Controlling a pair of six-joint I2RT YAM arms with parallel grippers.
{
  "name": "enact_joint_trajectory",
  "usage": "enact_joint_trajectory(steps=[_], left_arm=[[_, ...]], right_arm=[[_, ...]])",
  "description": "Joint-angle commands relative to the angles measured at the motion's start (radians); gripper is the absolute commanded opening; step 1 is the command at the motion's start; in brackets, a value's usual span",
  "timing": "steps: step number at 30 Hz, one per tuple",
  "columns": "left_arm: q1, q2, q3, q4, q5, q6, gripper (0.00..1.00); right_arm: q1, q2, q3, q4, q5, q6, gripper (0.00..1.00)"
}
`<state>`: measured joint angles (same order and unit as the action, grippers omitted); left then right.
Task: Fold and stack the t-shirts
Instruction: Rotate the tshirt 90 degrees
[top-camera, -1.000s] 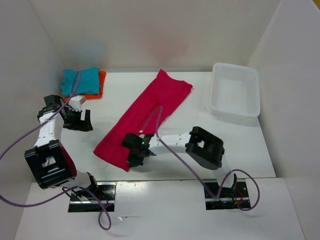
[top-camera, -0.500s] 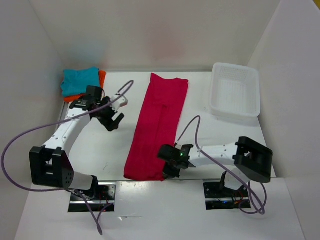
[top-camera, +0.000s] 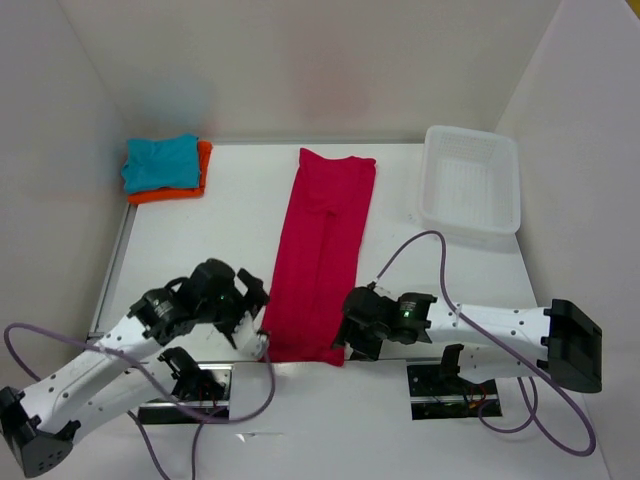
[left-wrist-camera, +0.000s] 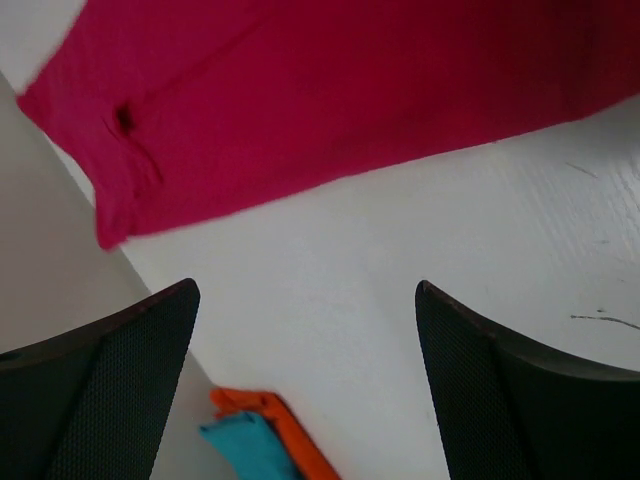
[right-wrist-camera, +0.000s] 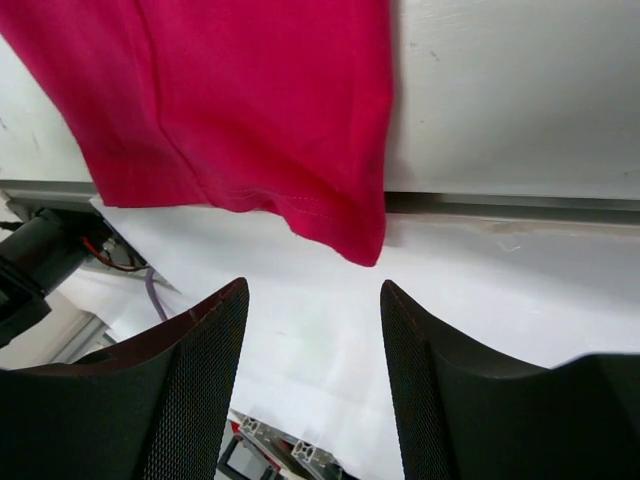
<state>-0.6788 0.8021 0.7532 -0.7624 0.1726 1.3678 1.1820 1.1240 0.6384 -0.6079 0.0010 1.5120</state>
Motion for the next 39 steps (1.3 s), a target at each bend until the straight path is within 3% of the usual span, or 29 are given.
enact_joint_trajectory(steps=[1,6,9,13,18,21,29,33,39], left_arm=[[-0.068,-0.171,-0.141,-0.113,0.008,0.342,0.95],[-0.077,-0.427,-0.276,-0.161,0.114,0.545,0.91],[-0.088,-0.438,-0.308,-0.183,0.174,0.579,0.9],[-0.097,-0.311,-0.287,-0.173,0.28,0.59,0.82],[-0.145,-0.105,-0.287,-0.114,0.298,0.59,0.8],[-0.177,-0.064,-0.307,-0.059,0.311,0.59,0.78],[-0.241,0.025,-0.336,0.038,0.311,0.59,0.63],[-0.297,0.089,-0.302,0.024,0.335,0.508,0.6],[-0.297,0.311,-0.212,0.035,0.326,0.409,0.52]], right_arm=[[0.002,-0.015,-0.017,-0.024,0.013,-0.012,0.61],[-0.007,0.005,-0.038,-0.004,0.022,0.017,0.61],[-0.007,0.005,-0.049,0.017,0.022,0.027,0.61],[-0.007,-0.032,-0.068,0.017,0.022,0.036,0.61],[-0.027,-0.069,-0.086,0.017,0.022,0.059,0.61],[-0.027,-0.078,-0.086,0.017,0.022,0.07,0.61],[-0.036,-0.069,-0.095,0.017,0.022,0.07,0.61],[-0.036,-0.069,-0.095,0.017,0.013,0.07,0.61],[-0.036,-0.026,-0.095,0.017,0.004,0.06,0.61]])
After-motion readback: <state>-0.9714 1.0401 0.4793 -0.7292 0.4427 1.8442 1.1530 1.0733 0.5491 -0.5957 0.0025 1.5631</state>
